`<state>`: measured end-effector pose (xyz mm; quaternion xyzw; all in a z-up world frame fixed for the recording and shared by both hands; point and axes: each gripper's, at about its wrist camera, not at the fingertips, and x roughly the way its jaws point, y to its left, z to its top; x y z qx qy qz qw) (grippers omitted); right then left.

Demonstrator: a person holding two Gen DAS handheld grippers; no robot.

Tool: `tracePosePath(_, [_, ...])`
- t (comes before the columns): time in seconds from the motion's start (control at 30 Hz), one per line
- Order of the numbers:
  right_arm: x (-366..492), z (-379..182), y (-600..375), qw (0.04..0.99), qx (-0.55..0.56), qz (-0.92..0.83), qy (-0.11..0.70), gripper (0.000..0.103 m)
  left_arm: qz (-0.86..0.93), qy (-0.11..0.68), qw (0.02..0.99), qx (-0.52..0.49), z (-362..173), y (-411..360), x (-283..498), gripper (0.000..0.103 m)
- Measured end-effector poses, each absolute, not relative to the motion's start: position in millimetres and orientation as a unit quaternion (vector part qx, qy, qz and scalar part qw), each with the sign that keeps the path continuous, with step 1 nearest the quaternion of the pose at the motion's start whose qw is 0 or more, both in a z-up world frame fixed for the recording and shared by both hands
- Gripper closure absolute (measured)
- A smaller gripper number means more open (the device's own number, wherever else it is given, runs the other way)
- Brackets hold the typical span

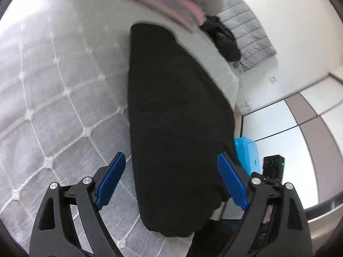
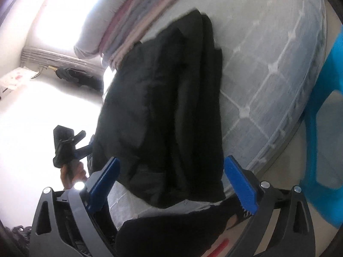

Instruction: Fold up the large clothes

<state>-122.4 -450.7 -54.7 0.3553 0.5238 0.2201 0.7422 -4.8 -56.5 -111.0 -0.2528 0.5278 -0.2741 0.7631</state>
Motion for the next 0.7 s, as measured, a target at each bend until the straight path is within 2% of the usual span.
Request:
tracePosePath(0.3, [-98,-93,-447,0.686,0.368,0.235,0.582,0.007,-0.312,0.573,0.676,-0.341,-167,-63,20,0.016])
tracePosePath(0.37, [-97,-97,-447,0.662,0.394,0.268,0.578,0.007,-0.327,0.575,0.663,-0.351,-171,-65,21,0.016])
tracePosePath(0.5, [-92,-109,-443,0.637,0.414,0.295,0.58,0.007,-0.35,0.593,0.628,-0.362,-187,-77,28,0.008])
tracePosePath(0.7, [-92,-121,-448,0.623,0.443,0.314,0.563,0.007,-0.352,0.608,0.617,-0.354,-197,-95,31,0.006])
